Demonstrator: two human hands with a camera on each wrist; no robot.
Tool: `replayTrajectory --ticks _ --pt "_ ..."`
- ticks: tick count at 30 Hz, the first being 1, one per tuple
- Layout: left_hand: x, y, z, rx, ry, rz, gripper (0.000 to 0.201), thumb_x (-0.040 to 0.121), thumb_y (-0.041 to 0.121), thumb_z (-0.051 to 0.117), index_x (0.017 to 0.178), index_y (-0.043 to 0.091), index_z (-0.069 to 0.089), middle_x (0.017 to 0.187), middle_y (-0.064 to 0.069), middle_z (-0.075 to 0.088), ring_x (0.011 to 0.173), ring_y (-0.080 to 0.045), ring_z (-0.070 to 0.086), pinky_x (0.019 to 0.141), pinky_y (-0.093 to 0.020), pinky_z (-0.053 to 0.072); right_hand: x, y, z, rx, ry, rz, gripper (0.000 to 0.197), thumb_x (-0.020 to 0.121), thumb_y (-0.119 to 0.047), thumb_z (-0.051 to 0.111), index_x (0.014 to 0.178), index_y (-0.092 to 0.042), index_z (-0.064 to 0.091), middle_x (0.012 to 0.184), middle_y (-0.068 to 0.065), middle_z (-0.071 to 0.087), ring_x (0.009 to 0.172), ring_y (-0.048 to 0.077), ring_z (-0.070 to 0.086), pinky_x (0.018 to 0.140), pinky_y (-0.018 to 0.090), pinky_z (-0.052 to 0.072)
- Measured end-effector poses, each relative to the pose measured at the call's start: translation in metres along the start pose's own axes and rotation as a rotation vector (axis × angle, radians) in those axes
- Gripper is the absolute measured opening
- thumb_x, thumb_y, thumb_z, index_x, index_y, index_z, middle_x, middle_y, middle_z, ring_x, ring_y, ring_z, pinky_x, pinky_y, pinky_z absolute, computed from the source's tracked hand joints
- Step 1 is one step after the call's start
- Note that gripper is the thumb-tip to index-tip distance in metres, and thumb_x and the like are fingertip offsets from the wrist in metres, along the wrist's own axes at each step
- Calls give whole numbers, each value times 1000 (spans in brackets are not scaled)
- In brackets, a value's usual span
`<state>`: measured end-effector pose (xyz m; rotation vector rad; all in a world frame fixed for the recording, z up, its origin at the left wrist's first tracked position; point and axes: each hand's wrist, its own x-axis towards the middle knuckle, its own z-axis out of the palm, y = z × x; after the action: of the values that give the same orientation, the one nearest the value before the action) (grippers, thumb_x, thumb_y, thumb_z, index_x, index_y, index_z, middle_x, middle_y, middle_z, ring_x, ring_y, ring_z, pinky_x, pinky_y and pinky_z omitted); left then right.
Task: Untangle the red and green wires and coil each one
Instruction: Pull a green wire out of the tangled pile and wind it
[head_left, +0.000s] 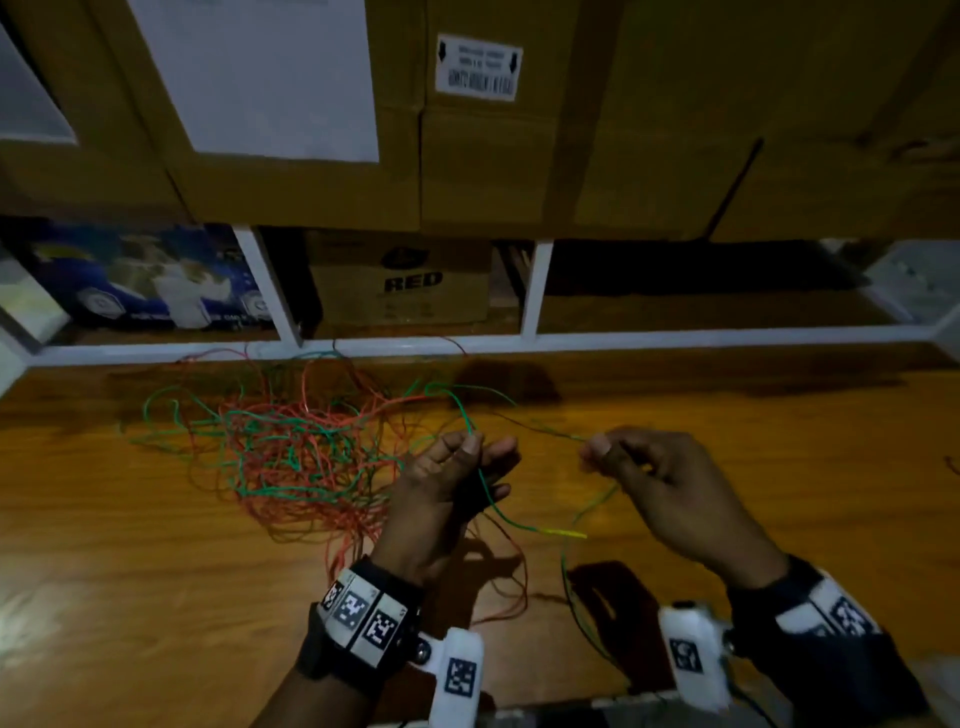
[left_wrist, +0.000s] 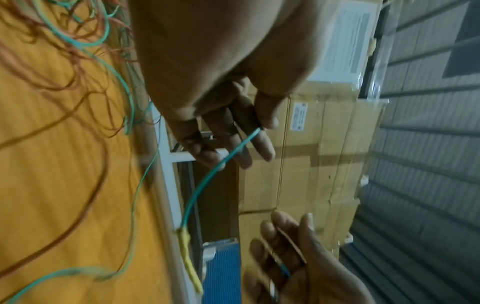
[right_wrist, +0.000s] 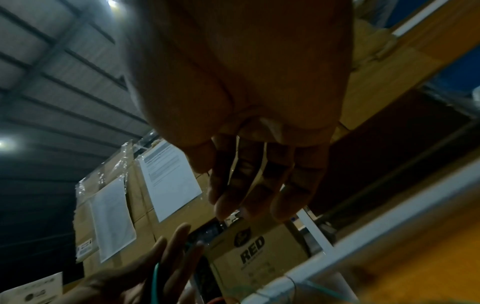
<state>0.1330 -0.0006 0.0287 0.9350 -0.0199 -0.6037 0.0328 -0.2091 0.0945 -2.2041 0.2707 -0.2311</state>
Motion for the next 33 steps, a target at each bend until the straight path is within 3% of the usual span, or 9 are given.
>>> replayTrajectory --ticks 5,10,14,19,22,26,28,30,33 --pt "-8 -27 16 1 55 -24 23 98 23 59 116 9 55 119 -14 74 114 -29 71 95 -47 54 -59 21 5 60 29 96 30 96 -54 54 107 -35 76 109 -25 72 103 -4 65 84 39 57" --pt "-24 -47 59 -59 53 -63 18 99 23 57 112 10 55 117 -14 75 112 -25 72 77 -37 62 -85 60 -2 -289 -60 -62 52 92 -70 51 136 -42 59 141 -27 52 130 -5 41 101 24 40" --pt "-33 -63 98 -40 88 -12 17 102 19 56 112 7 53 115 -19 75 110 -29 73 80 -39 64 -82 80 -12 -287 -96 -175 29 101 -52 47 115 -38 68 108 -21 69 102 3 55 87 34 47" --pt "-40 -95 152 132 156 65 22 99 21 61 112 5 55 107 -21 76 106 -34 73 87 -48 59 -92 114 -66 -133 -186 -240 25 109 -45 41 88 -40 54 73 -10 57 67 10 56 65 46 45" --pt "-42 -118 176 534 195 98 32 96 37 64 105 7 65 89 -13 79 87 -30 77 83 -53 61 -102 140 -106 83 -323 -193 27 108 -43 42 94 -34 63 75 -14 59 69 5 56 63 30 42" --pt "-36 -144 180 1368 307 428 39 91 64 58 80 28 67 65 8 71 57 -9 66 58 -44 58 -114 171 -132 300 -528 -65 29 106 -36 53 109 -14 72 84 -18 64 75 4 60 70 20 45" --pt "-34 -151 189 1435 244 581 28 97 61 56 103 35 66 91 13 73 77 -6 67 64 -40 59 -117 180 -139 494 -521 4 36 105 -38 55 109 -6 71 75 -4 60 69 19 57 70 34 49" --pt "-27 -155 194 1466 85 664 29 101 37 60 130 38 62 128 7 61 115 -15 57 88 -42 54 -113 184 -147 678 -516 50 40 104 -38 54 107 -1 67 73 2 56 66 21 53 69 39 49" --pt "-9 -152 200 1645 -15 746 37 98 30 68 133 41 63 147 -2 42 136 -26 35 100 -46 36 -103 181 -156 829 -516 67 28 103 -34 55 101 -9 68 75 2 59 66 19 57 68 36 50"
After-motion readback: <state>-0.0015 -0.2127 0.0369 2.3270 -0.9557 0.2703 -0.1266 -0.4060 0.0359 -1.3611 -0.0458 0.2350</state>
